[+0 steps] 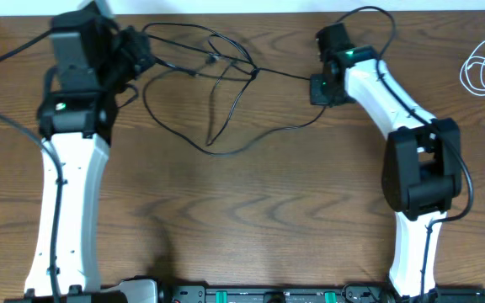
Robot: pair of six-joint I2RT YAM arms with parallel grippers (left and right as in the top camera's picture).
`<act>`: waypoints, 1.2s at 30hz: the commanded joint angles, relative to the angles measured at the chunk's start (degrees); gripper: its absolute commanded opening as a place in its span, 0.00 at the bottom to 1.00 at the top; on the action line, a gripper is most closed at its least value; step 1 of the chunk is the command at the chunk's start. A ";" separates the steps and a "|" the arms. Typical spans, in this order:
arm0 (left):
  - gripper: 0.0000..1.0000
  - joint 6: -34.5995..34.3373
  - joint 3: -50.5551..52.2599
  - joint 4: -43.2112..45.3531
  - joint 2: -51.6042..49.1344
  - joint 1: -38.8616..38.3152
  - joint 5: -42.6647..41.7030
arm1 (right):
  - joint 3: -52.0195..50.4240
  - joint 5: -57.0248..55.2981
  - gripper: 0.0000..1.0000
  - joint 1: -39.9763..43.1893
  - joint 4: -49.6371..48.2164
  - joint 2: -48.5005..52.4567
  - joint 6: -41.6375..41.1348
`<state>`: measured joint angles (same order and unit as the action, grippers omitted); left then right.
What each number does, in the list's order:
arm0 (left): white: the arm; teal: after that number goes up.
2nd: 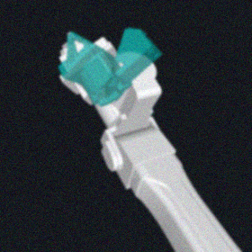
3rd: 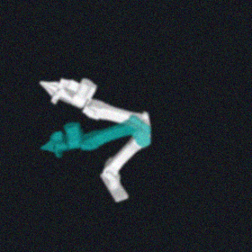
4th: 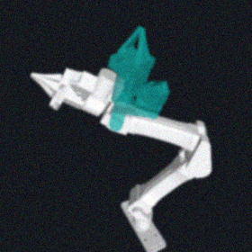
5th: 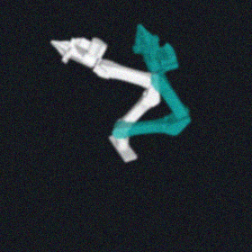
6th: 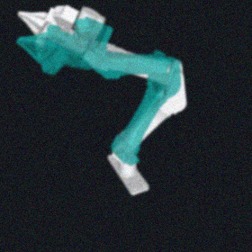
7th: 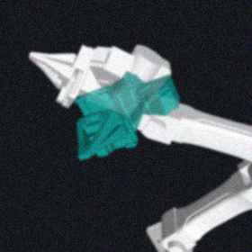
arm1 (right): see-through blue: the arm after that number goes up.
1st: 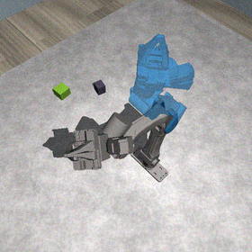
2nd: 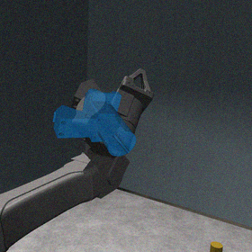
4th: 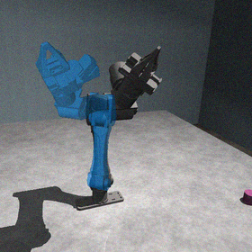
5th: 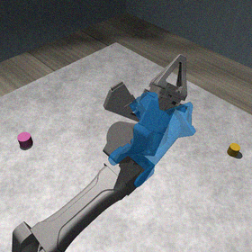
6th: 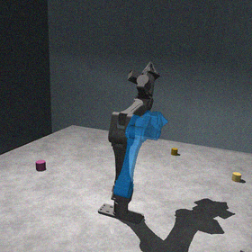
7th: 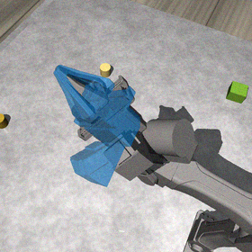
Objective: Untangle cables
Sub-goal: 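Pull the grippers apart, stretching the black cables across the table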
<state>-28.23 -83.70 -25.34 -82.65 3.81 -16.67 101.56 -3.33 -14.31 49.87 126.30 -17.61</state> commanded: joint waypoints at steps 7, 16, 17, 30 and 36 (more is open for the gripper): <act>0.08 1.22 -0.96 1.07 2.19 9.14 6.67 | -0.87 -8.83 0.01 10.99 5.64 -0.28 -2.10; 0.08 1.99 -0.94 -1.25 -0.28 8.68 -6.08 | -0.81 10.88 0.02 11.45 5.20 -0.37 16.00; 0.08 3.30 -0.94 -1.60 -0.81 8.33 -8.83 | -0.74 15.19 0.04 11.06 5.18 -0.48 19.32; 0.09 12.13 -0.94 -1.01 -5.70 2.58 -30.73 | -0.61 42.23 0.72 9.01 5.03 -12.52 35.65; 0.09 8.90 -0.94 3.43 -5.70 2.58 -40.00 | -0.63 48.68 0.75 7.15 2.95 -15.98 36.96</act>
<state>-18.02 -83.46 -23.27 -88.84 6.28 -49.32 100.88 39.13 -5.50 53.54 110.89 17.02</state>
